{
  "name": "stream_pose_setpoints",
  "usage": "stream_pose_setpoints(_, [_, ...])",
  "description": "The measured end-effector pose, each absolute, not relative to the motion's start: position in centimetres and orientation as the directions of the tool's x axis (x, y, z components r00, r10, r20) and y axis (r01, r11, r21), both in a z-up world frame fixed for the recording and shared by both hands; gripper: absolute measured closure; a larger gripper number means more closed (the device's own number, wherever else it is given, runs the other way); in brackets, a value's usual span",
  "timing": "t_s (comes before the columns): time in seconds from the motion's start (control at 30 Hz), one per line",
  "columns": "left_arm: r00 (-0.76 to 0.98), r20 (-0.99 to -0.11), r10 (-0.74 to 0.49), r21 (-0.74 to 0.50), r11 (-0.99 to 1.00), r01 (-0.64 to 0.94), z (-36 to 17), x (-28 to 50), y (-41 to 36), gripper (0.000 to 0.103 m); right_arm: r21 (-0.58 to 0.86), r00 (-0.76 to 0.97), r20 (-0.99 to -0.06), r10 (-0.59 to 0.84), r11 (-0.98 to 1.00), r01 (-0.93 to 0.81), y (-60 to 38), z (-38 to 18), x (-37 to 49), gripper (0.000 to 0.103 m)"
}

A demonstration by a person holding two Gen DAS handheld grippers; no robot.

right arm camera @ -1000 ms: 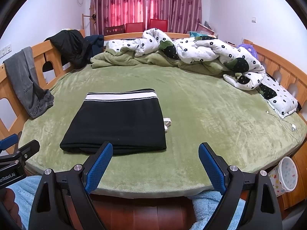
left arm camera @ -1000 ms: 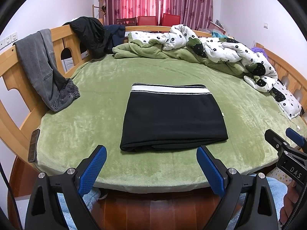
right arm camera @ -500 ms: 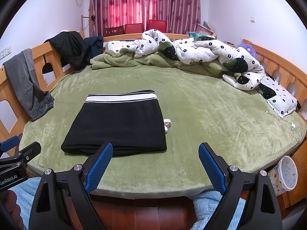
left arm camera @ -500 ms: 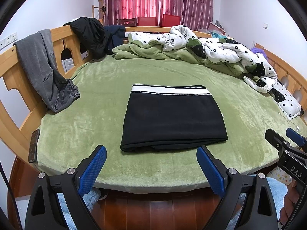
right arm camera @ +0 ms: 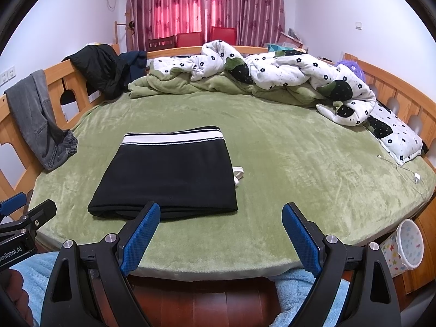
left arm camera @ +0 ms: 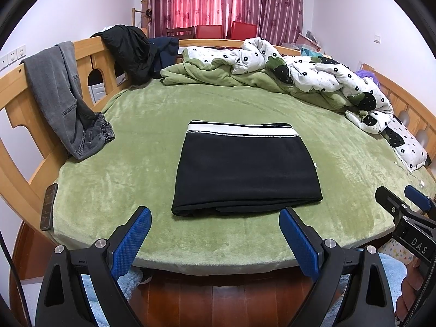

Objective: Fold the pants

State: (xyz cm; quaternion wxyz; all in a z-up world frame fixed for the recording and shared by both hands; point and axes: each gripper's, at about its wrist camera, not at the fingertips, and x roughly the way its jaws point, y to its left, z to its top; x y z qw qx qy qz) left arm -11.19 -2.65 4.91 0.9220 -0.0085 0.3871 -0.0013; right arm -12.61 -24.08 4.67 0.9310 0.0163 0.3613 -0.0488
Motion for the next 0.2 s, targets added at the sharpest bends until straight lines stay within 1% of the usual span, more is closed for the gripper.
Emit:
stream_pose_setpoints(0.13, [0.702, -0.712, -0.009, -0.018, 1.000, -0.006, 5.57, -11.55, -2.95, 0.008, -0.002, 0.738, -0.670, -0.082, 0.994, 0.108, -23.50, 5.06, -12.89, 0.013])
stream_pose_setpoints(0.2, [0.701, -0.713, 0.002, 0.003, 1.000, 0.000, 5.91, -11.85, -3.26, 0.008, -0.001, 0.739, -0.669, -0.081, 0.994, 0.108, -23.08, 5.23, -13.14, 0.013])
